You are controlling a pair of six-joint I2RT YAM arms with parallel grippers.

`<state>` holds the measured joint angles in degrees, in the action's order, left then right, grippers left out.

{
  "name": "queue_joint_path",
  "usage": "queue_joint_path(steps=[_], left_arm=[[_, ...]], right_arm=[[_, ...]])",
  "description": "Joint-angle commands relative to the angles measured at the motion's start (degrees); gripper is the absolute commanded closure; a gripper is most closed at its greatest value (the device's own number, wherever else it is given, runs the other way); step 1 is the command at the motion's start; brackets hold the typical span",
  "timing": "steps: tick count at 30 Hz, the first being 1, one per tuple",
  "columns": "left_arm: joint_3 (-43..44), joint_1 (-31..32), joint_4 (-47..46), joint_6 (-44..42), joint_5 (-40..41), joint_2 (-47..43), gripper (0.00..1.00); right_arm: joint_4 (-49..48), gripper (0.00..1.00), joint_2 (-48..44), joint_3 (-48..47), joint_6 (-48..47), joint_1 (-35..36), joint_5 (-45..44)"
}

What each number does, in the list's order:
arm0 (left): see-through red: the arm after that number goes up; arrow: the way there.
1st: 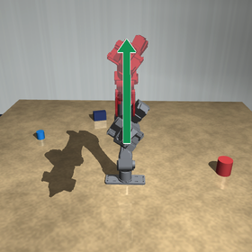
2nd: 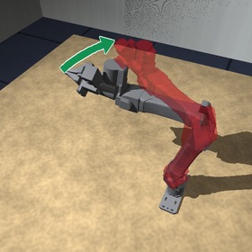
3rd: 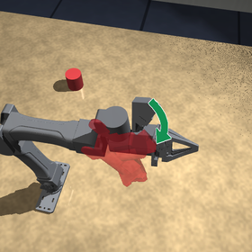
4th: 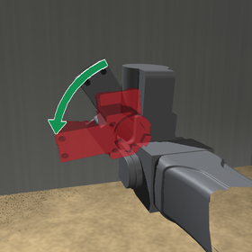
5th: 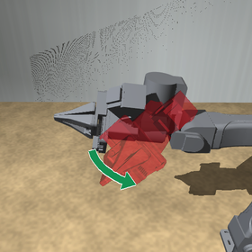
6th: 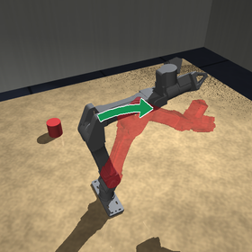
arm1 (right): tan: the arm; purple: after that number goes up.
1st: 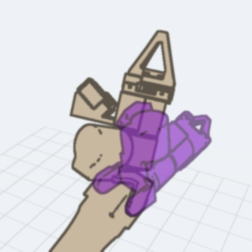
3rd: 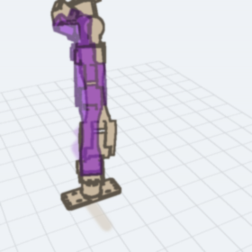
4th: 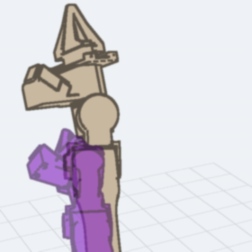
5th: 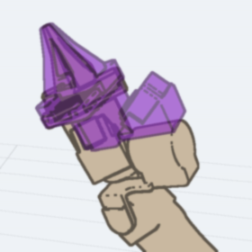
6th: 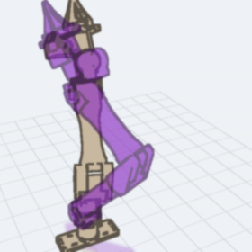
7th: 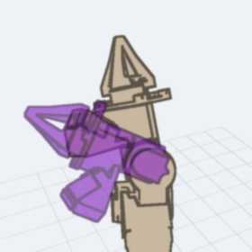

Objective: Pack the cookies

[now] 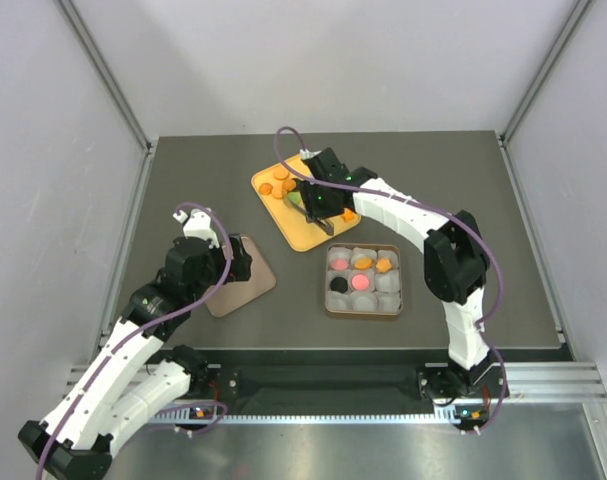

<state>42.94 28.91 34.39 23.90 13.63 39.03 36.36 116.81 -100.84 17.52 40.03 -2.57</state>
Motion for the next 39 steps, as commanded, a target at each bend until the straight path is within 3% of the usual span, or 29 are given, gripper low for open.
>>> queue_joint_path(steps=[1, 24, 39], left_arm=[[0.0, 0.2, -0.5, 0.1, 0.8, -0.1, 0.01], [0.0, 0.2, -0.6, 0.1, 0.7, -0.1, 0.01], [0.0, 0.2, -0.6, 0.1, 0.7, -0.3, 0.01]], right_arm=[[-1.9, 0.53, -0.3, -4.2, -0.8, 0.8, -1.9], [1.0, 0.55, 2.1, -5.3, -1.0, 1.6, -2.7], [4.9, 0.68, -0.9, -8.1, -1.6, 2.0, -1.8]])
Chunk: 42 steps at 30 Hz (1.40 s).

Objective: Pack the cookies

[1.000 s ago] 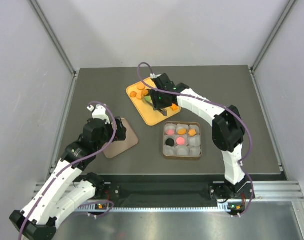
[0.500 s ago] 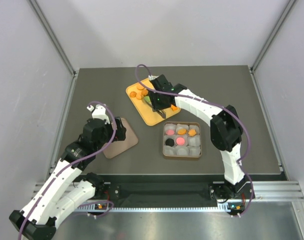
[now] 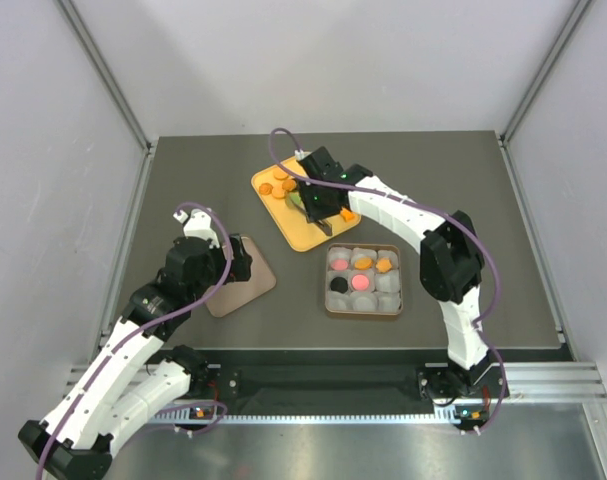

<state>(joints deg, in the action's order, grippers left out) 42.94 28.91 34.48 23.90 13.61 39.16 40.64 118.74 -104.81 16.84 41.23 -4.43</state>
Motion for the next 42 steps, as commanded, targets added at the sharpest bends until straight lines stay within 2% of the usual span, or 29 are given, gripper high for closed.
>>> queue_joint_path(steps=[1, 13, 20, 33, 37, 42], left_arm=[[0.0, 0.2, -0.6, 0.1, 0.7, -0.5, 0.01], [0.0, 0.2, -0.6, 0.1, 0.9, -0.9, 0.01], [0.0, 0.3, -0.6, 0.1, 0.7, -1.1, 0.01], [0.0, 0.3, -1.1, -0.4, -1.2, -1.0, 0.01], [-0.1, 0.3, -1.3, -0.5, -1.6, -1.3, 0.01], [-0.1, 0.3, -1.3, -0.5, -1.7, -1.4, 0.01]], right_arm=[[0.9, 0.68, -3.0, -4.3, -1.0, 0.7, 0.1], [1.4, 0.69, -9.7, -1.7, -0.9, 0.9, 0.1], [1.5, 0.69, -16.0, 4.2, -0.6, 0.6, -0.1], [4.0, 0.68, -45.4, 28.1, 3.3, 0.1, -2.9], [7.4, 0.67, -54.7, 36.8, 5.5, 0.1, -4.4], [12.7, 0.66, -65.5, 43.2, 8.1, 0.1, -6.4]])
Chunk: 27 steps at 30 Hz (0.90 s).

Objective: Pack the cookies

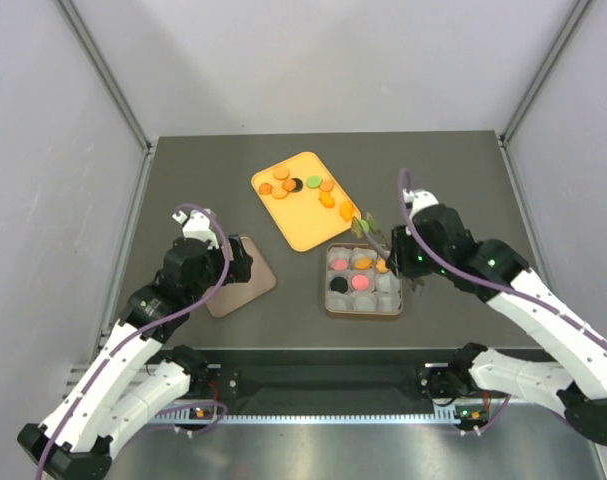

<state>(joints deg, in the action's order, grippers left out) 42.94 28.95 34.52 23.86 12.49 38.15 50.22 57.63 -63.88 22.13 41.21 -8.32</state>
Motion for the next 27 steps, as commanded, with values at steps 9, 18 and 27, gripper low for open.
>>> queue_joint_path(steps=[9, 18, 27], left_arm=[[-0.1, 0.2, -1.2, -0.5, -0.5, -0.1, 0.01], [-0.1, 0.2, -1.3, -0.5, -0.6, 0.0, 0.01], [-0.1, 0.2, -1.4, -0.5, -0.7, -0.1, 0.01]], right_arm=[[10.3, 0.66, -14.7, 10.0, 7.3, 0.1, -1.4], [13.0, 0.66, -17.7, 12.5, 9.1, 0.1, 0.8], [15.1, 0.66, -19.0, 13.3, 9.5, 0.1, 2.3]])
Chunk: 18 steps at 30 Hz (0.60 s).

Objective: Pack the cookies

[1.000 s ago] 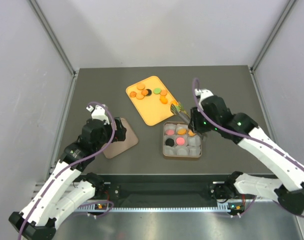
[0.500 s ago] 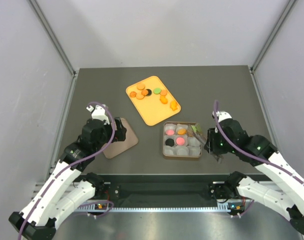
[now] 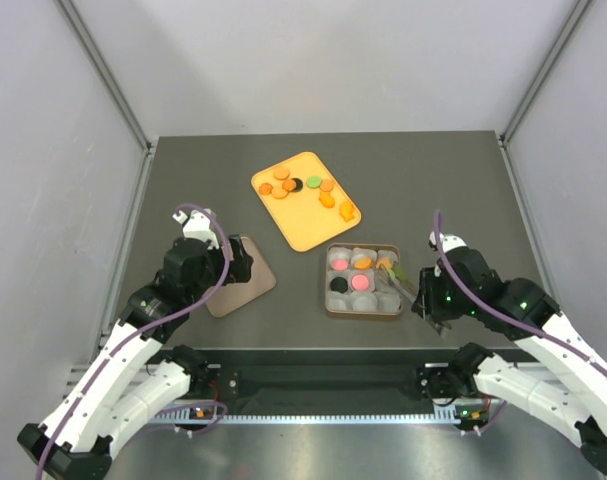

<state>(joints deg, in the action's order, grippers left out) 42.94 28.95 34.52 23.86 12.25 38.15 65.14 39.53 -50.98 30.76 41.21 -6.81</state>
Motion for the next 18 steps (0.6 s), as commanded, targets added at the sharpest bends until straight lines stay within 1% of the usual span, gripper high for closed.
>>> queue_joint_path(steps=[1, 7, 18], left_arm=[[-0.1, 0.2, -1.3, -0.5, -0.5, -0.1, 0.01], [-0.1, 0.2, -1.3, -0.5, -0.4, -0.1, 0.01], [-0.1, 0.2, -1.2, -0.5, -0.4, 0.1, 0.01]], right_arm=[[0.2, 0.66, -0.9, 0.7, 0.9, 0.1, 1.0], [0.2, 0.65, -1.1, 1.9, 0.9, 0.0, 1.6], [-0.3, 0.62, -0.9, 2.2, 1.1, 0.1, 0.2]])
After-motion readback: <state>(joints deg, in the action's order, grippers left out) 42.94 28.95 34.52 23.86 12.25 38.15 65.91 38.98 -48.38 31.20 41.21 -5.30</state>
